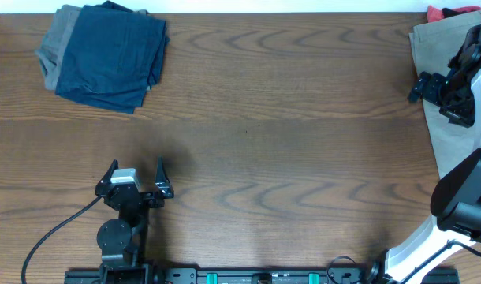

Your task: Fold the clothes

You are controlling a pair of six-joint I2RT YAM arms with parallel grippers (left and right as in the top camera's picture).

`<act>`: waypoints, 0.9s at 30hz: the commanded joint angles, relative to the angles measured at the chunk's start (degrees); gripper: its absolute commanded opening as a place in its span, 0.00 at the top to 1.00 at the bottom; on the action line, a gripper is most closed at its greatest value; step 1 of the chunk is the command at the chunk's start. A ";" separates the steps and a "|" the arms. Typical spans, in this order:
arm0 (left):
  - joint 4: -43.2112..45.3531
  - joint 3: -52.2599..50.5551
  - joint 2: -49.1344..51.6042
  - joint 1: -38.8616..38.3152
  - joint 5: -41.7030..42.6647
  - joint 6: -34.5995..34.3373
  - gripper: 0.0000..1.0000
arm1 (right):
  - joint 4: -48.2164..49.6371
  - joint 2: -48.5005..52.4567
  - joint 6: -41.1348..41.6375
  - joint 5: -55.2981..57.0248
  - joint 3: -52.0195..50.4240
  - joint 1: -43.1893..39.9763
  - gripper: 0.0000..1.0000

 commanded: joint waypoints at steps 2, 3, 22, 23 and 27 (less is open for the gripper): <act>-2.45 -0.66 -0.35 0.04 -0.48 -0.26 0.02 | -0.07 -0.52 0.63 0.37 0.63 -0.15 0.01; -2.45 -0.66 -0.35 0.04 -0.46 -0.26 0.02 | -0.07 -0.52 0.63 0.37 0.63 -0.15 0.01; -2.45 -0.66 -0.35 0.04 -0.48 -0.26 0.02 | -0.07 -0.50 0.63 0.37 0.63 -0.09 0.01; -2.45 -0.66 -0.35 0.04 -0.48 -0.26 0.02 | -0.07 -0.52 0.63 0.37 0.63 -0.09 0.01; -2.45 -0.66 -0.35 0.04 -0.48 -0.26 0.02 | -0.07 -1.14 0.63 0.37 0.63 0.96 0.01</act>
